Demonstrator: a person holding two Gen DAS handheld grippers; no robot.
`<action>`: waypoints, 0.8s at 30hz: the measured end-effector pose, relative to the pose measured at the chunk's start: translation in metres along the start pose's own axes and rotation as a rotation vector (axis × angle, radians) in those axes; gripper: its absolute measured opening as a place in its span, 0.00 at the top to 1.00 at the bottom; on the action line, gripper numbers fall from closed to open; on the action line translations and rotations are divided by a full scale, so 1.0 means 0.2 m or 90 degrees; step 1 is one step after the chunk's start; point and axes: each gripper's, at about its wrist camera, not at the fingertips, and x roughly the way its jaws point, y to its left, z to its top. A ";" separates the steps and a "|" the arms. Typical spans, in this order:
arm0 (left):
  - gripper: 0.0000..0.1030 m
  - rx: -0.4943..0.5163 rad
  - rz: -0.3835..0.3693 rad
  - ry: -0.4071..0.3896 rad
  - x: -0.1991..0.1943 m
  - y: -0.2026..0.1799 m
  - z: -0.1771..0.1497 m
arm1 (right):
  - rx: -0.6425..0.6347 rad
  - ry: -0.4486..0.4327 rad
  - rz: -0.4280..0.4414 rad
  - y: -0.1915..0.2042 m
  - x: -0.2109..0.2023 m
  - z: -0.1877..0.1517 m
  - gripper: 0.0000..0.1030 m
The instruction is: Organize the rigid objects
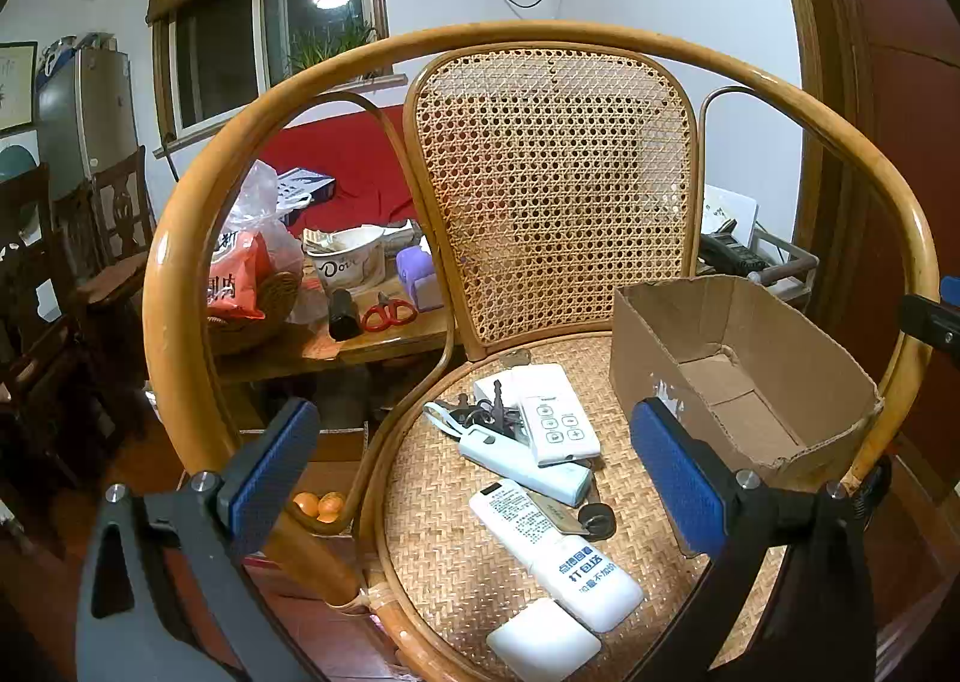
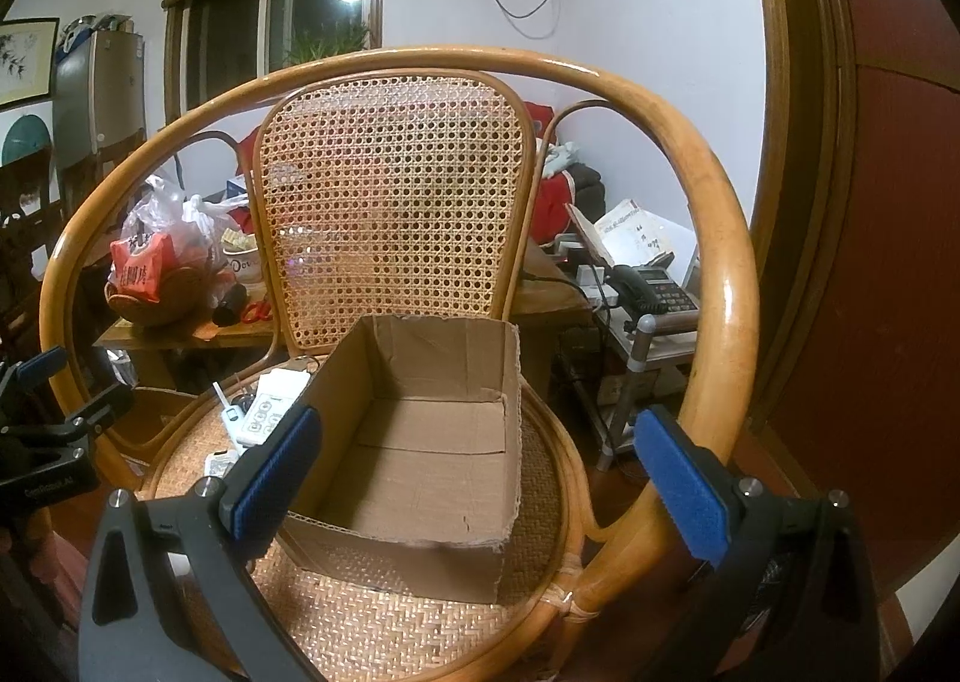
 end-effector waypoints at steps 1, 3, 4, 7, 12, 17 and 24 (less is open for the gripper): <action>0.01 0.000 0.001 0.000 0.00 0.00 0.00 | 0.000 -0.001 -0.001 0.00 0.00 0.00 0.00; 0.01 0.001 0.004 0.001 0.00 0.00 0.00 | -0.002 -0.003 -0.001 0.01 0.00 0.00 0.00; 0.01 0.001 0.004 0.001 0.00 0.00 0.00 | -0.002 -0.003 -0.001 0.01 0.00 0.00 0.00; 0.01 -0.001 0.006 0.000 0.00 0.01 0.00 | -0.002 -0.002 -0.001 0.01 0.00 0.00 0.00; 0.01 -0.003 0.011 0.003 0.00 0.01 0.00 | -0.003 -0.004 -0.001 0.01 0.00 0.00 0.00; 0.01 -0.004 0.015 0.004 0.00 0.01 -0.01 | -0.003 -0.004 0.000 0.01 0.00 0.00 0.00; 0.01 -0.007 0.020 0.005 -0.01 0.00 -0.01 | -0.004 -0.005 0.001 0.01 0.00 0.00 0.00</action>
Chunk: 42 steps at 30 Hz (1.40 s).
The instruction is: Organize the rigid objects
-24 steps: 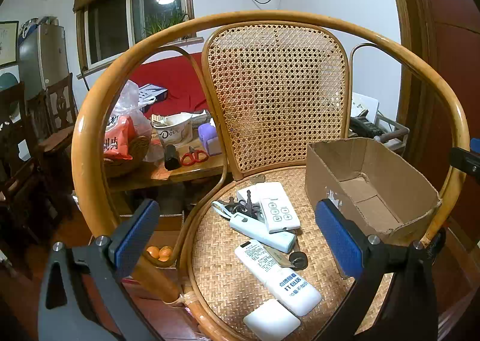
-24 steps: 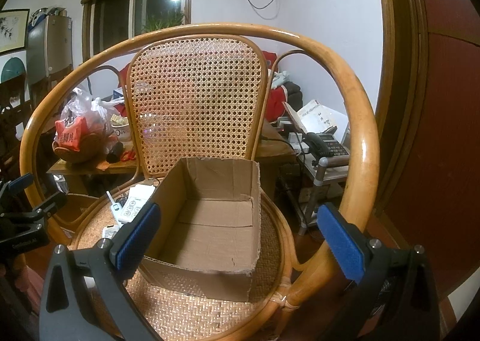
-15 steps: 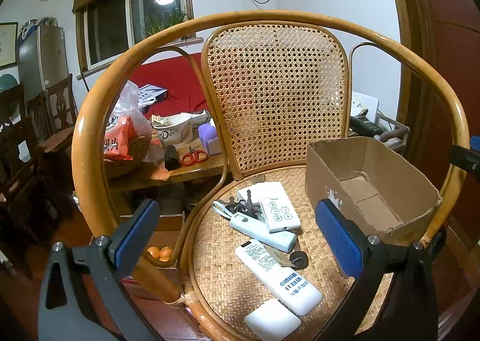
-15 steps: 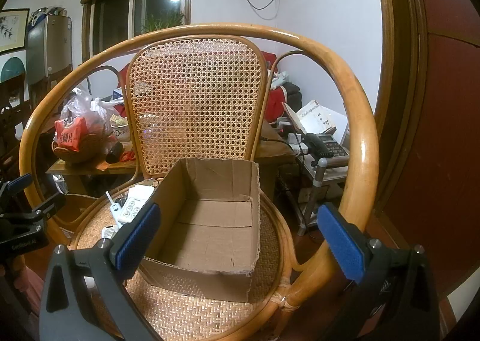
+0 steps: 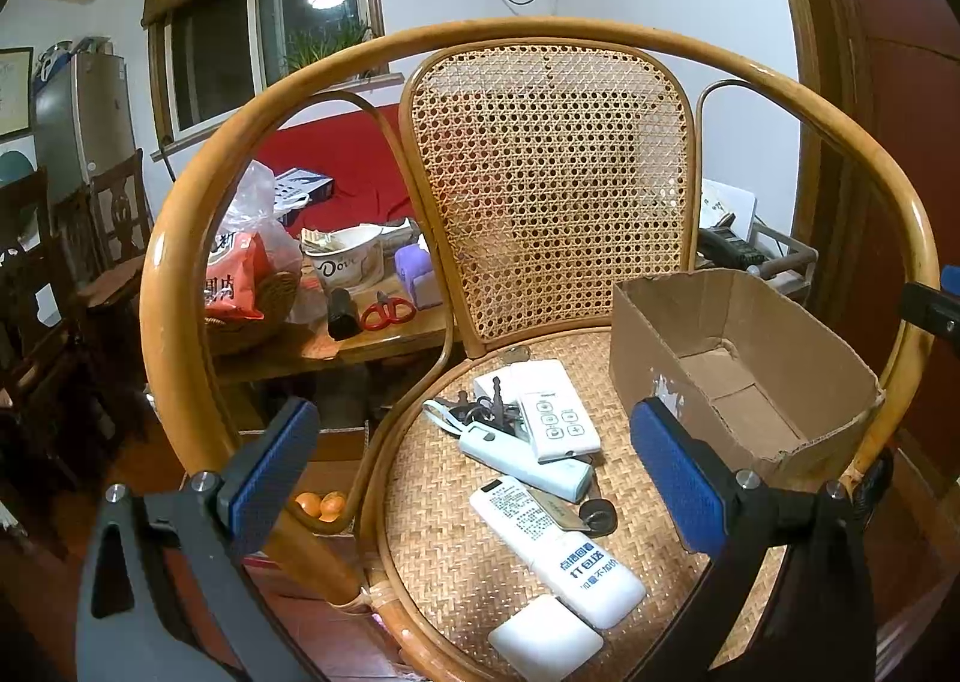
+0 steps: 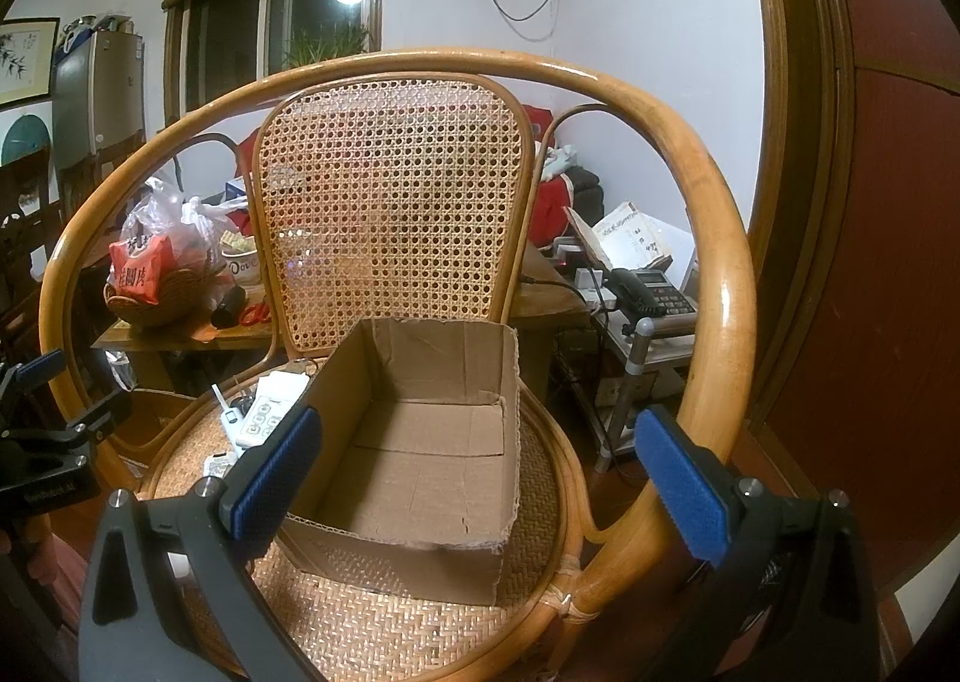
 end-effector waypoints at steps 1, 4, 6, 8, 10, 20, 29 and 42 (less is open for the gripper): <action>0.01 0.000 0.000 0.000 0.00 0.00 0.00 | 0.000 0.000 0.001 0.00 0.00 0.00 0.00; 0.01 -0.002 0.005 -0.001 0.00 0.00 0.00 | -0.002 0.000 0.001 0.00 0.00 0.00 0.00; 0.01 -0.002 0.007 0.001 0.00 0.00 0.01 | -0.003 0.000 0.002 0.00 0.00 0.00 0.00; 0.01 -0.001 0.009 0.001 0.00 -0.01 0.01 | -0.002 0.000 0.003 0.00 0.00 0.00 0.00; 0.01 -0.001 0.013 0.001 0.00 -0.01 0.01 | -0.003 0.000 0.003 0.00 0.00 0.00 0.00; 0.01 -0.012 0.028 0.004 0.00 0.00 0.00 | -0.006 0.000 0.004 0.00 0.00 0.00 0.00; 0.01 -0.025 0.024 0.027 0.03 0.03 0.00 | -0.027 0.022 0.002 0.04 0.05 0.04 0.00; 0.01 -0.051 0.023 0.079 0.13 0.07 0.01 | -0.055 0.096 -0.007 0.09 0.27 0.11 0.00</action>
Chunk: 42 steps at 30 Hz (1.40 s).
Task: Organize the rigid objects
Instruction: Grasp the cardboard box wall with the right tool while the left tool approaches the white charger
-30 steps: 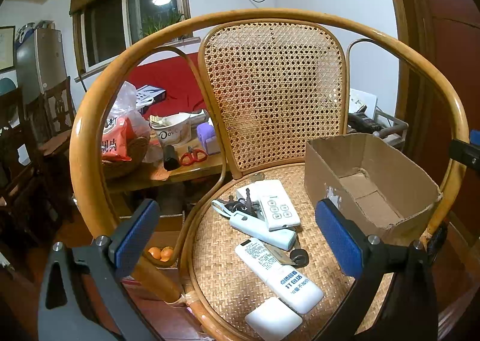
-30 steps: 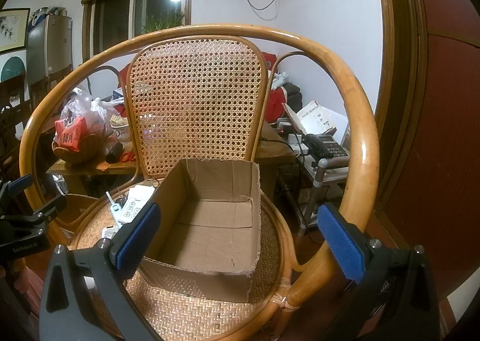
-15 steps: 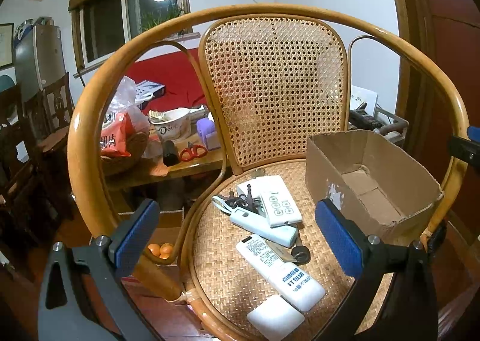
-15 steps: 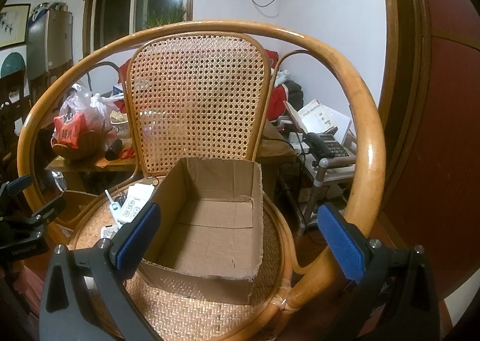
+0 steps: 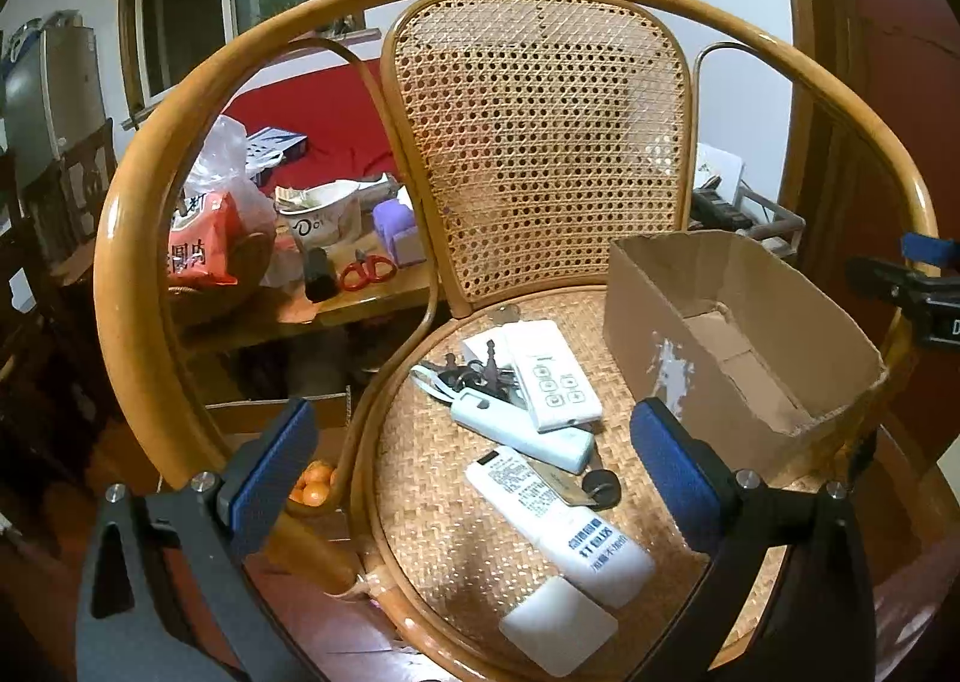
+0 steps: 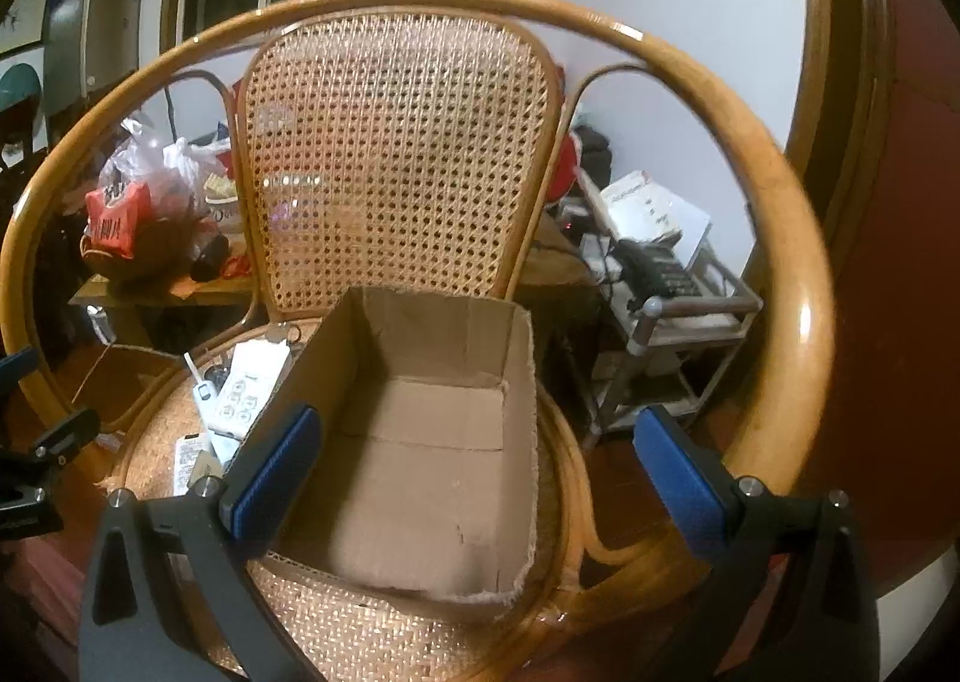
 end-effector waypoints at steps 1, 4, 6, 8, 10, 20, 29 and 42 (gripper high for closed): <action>0.01 -0.009 -0.004 0.005 0.01 0.01 0.00 | 0.003 0.012 0.001 0.00 0.03 0.01 0.00; 0.01 -0.010 -0.014 0.022 0.03 0.01 -0.01 | 0.009 0.041 0.008 0.00 0.10 0.02 0.00; 0.01 -0.040 0.028 0.033 0.05 0.00 -0.02 | -0.001 0.050 0.005 0.01 0.14 0.03 0.00; 0.01 -0.087 0.072 0.045 0.07 -0.02 -0.02 | -0.018 0.060 0.003 0.02 0.18 0.04 0.00; 0.01 -0.118 0.096 0.055 0.08 -0.02 -0.04 | -0.029 0.076 -0.001 0.02 0.23 0.04 0.00; 0.01 -0.277 0.195 0.101 0.15 0.00 -0.09 | -0.020 0.170 -0.006 -0.06 0.45 0.02 0.00; 0.01 -0.279 0.197 0.148 0.22 -0.02 -0.14 | -0.008 0.273 -0.004 -0.13 0.65 -0.03 0.48; 0.01 -0.233 0.116 0.198 0.27 -0.12 -0.22 | -0.050 0.320 -0.007 -0.11 0.71 -0.09 0.93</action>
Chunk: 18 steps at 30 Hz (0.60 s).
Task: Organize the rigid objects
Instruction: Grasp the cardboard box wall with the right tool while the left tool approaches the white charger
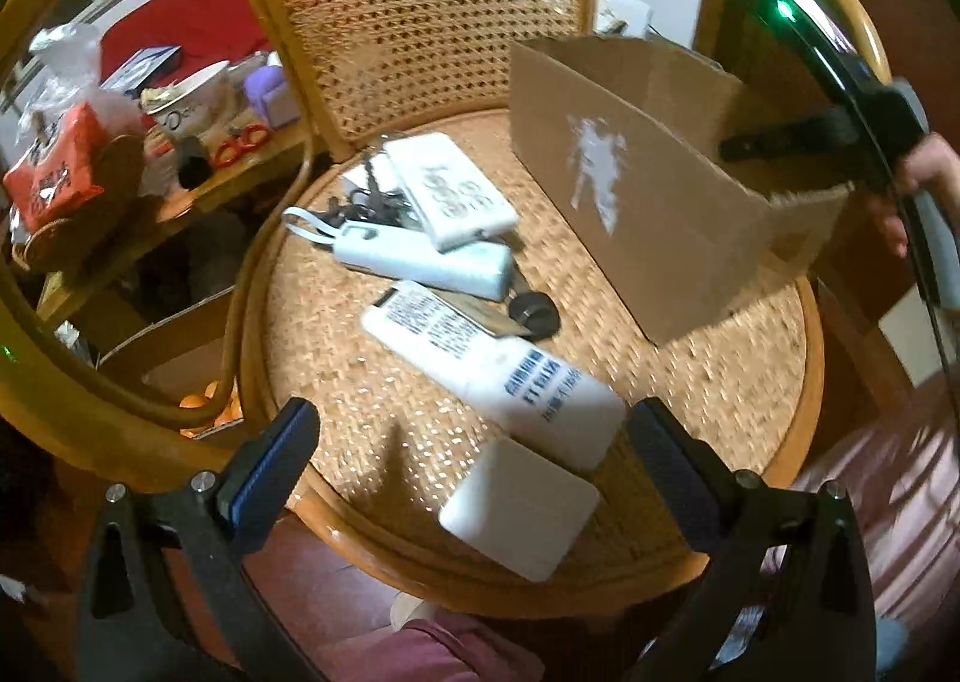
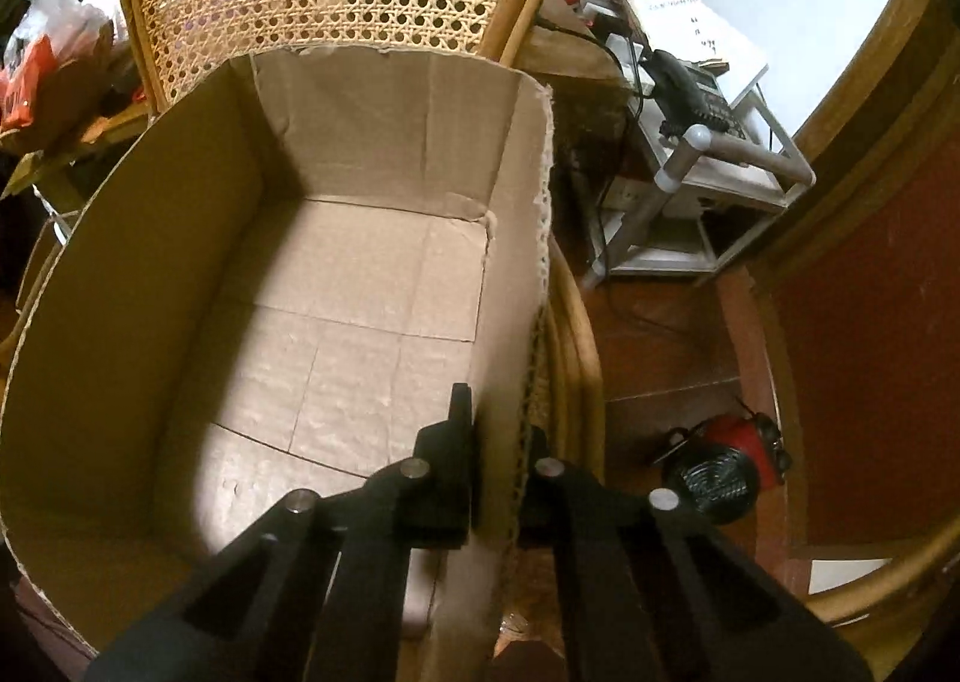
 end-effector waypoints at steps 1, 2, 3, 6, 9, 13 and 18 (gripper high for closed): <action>0.01 0.008 -0.001 0.002 0.00 -0.01 -0.01 | 0.003 0.001 0.001 0.00 0.00 0.00 0.93; 0.01 0.016 -0.005 0.007 0.00 -0.02 -0.01 | 0.006 0.002 0.003 0.00 0.00 0.00 0.93; 0.01 0.020 -0.007 0.010 0.00 -0.03 -0.01 | 0.007 0.002 0.005 0.00 0.00 0.00 0.93; 0.01 0.033 -0.009 0.032 0.03 -0.05 -0.03 | 0.004 0.002 0.005 0.01 -0.01 0.00 0.93; 0.01 0.041 -0.002 0.048 0.05 -0.06 -0.04 | 0.005 0.003 0.007 0.00 -0.01 0.00 0.93; 0.18 0.034 0.010 0.077 0.09 -0.06 -0.06 | 0.005 0.003 0.008 0.00 -0.01 0.01 0.93; 0.25 0.025 0.003 0.110 0.13 -0.04 -0.08 | 0.002 0.002 0.008 0.00 -0.01 0.01 0.93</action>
